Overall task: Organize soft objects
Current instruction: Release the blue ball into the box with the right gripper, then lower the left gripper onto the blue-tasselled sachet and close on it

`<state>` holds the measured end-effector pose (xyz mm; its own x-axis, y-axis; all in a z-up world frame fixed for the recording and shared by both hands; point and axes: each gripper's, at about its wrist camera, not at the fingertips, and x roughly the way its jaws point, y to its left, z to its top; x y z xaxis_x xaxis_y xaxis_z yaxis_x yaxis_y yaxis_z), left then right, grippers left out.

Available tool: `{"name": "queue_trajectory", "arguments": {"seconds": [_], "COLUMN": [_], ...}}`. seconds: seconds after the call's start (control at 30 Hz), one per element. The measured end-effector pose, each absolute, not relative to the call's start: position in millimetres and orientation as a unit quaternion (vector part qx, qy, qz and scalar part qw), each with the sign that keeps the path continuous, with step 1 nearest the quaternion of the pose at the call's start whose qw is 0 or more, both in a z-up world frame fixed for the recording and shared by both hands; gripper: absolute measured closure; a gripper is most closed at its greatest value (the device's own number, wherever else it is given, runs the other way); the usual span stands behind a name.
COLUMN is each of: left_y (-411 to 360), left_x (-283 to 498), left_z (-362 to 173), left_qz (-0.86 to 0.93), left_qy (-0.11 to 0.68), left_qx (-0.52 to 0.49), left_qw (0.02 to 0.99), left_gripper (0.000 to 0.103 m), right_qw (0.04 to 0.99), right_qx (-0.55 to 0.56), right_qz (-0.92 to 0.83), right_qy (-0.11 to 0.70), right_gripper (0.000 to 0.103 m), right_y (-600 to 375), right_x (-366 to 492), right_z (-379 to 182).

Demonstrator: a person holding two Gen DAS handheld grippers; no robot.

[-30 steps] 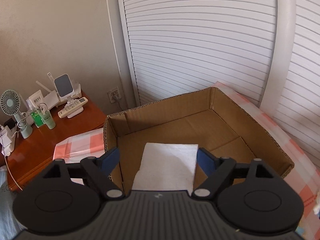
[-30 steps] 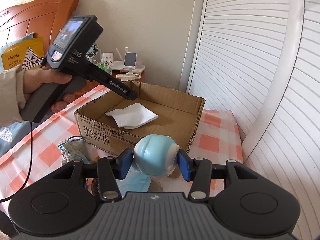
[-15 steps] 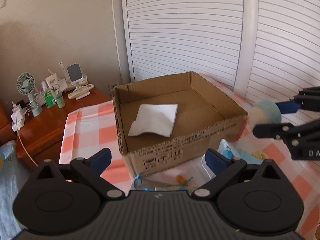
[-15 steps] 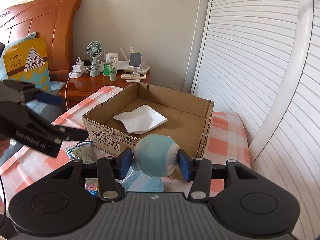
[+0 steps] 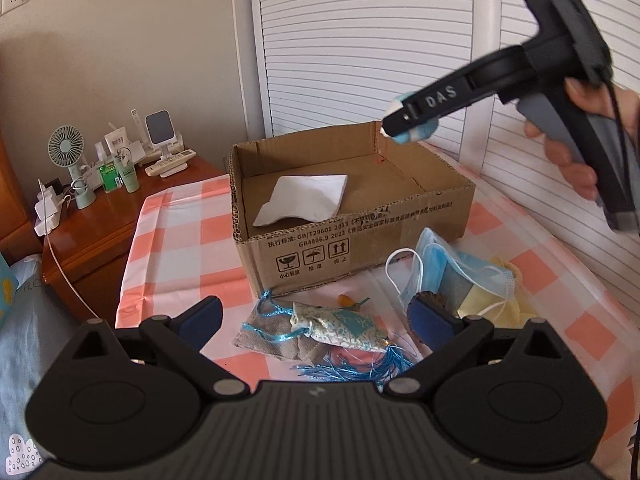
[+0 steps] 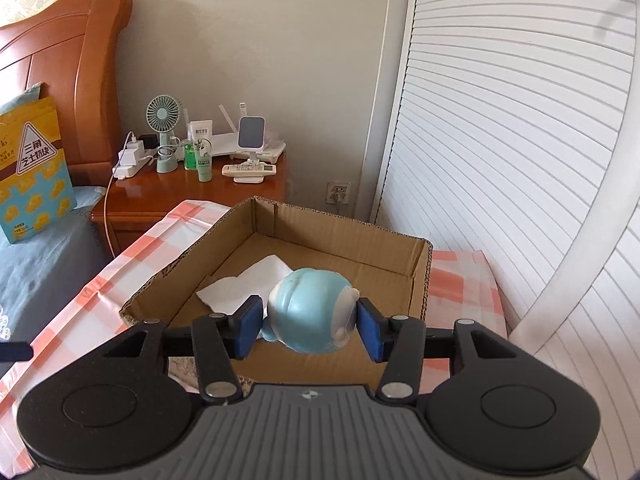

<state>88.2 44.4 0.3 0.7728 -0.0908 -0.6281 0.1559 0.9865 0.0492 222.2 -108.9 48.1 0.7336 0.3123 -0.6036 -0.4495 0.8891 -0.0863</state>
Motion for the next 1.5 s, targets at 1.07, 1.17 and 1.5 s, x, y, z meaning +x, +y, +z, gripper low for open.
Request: {"name": "queue_trajectory", "arguments": {"seconds": [1.07,1.17,1.5], "left_y": [56,57,54], "left_x": [72,72,70], "left_z": [-16,-21,-35], "left_qz": [-0.060,-0.061,-0.055], "left_qy": [0.357,0.365,0.379], "left_qx": [0.027,0.019,0.029], "left_qw": [0.932,0.929,0.923], "left_gripper": [0.003,0.003,0.003], "right_qw": [0.914,0.909,0.899], "right_qx": [-0.090,-0.088,-0.088], "right_qz": [0.162,0.161,0.199], "right_qy": [0.361,0.374,0.379], "right_gripper": [0.000,0.000,0.000], "right_y": [-161,-166,-167], "right_x": [119,108,86], "right_z": [-22,-32,-43]}}
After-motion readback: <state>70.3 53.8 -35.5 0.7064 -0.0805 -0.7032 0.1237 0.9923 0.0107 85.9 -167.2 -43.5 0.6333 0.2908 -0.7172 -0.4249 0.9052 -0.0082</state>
